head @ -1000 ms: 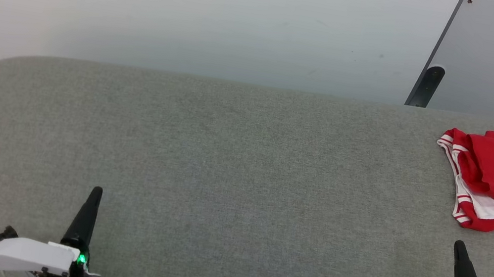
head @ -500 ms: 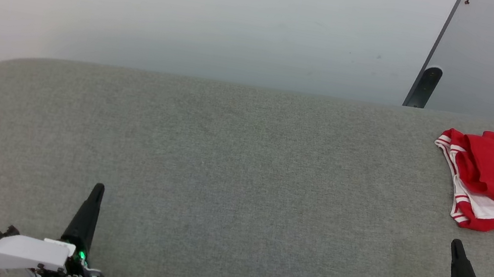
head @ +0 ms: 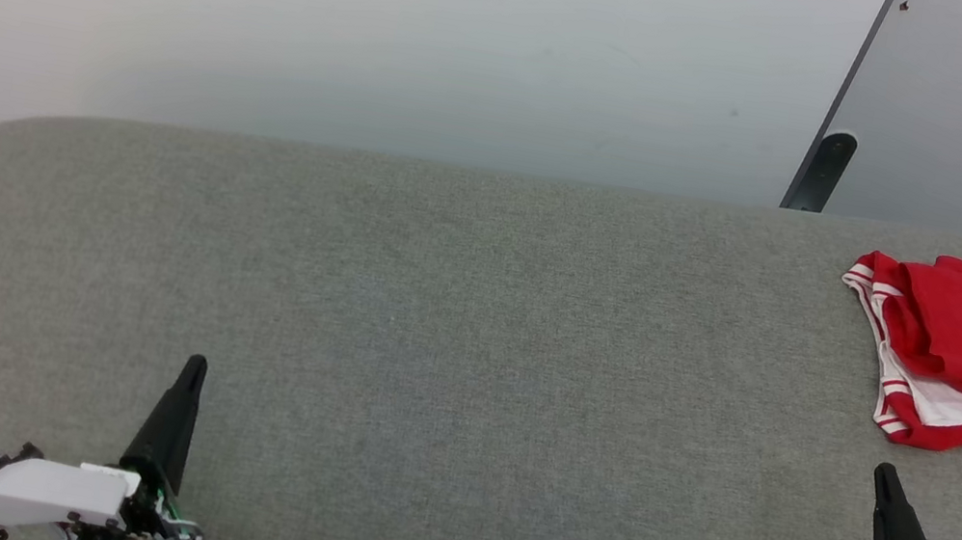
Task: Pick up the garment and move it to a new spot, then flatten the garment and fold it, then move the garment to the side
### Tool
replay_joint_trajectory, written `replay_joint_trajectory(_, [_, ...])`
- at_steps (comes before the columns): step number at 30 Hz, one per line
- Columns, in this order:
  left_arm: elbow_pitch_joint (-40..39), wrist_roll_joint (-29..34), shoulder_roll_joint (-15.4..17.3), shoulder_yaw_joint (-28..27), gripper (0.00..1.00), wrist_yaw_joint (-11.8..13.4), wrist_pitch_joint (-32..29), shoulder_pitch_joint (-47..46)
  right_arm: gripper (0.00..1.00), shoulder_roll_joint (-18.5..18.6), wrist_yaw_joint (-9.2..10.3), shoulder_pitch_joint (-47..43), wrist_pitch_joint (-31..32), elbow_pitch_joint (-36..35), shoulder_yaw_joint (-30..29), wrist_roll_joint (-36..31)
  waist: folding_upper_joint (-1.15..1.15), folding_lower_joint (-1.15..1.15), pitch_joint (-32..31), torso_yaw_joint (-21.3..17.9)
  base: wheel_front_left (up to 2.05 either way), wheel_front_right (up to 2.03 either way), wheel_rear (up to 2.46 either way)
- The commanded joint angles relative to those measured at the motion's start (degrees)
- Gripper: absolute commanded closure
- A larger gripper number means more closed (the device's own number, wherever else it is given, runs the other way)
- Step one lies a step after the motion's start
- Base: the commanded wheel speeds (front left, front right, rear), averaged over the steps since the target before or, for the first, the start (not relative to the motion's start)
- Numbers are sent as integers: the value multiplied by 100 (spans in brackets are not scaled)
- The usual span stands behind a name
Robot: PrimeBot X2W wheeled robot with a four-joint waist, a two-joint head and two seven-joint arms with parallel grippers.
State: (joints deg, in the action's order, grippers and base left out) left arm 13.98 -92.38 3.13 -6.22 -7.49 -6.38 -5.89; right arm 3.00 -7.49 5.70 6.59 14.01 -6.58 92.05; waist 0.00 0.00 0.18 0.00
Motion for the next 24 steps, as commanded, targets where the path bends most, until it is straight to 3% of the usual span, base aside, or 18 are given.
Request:
replay_joint_trajectory(1, [13,-31,-18,-23,100,0,-14,-57,100,-28,0,93,15,8,2,48,0,0,0,0,0,0,0])
replay_joint_trajectory(24, [13,-14,-22,-30,100,0,-15,-57,100,-27,-1,58,14,6,4,47,0,0,0,0,0,0,0])
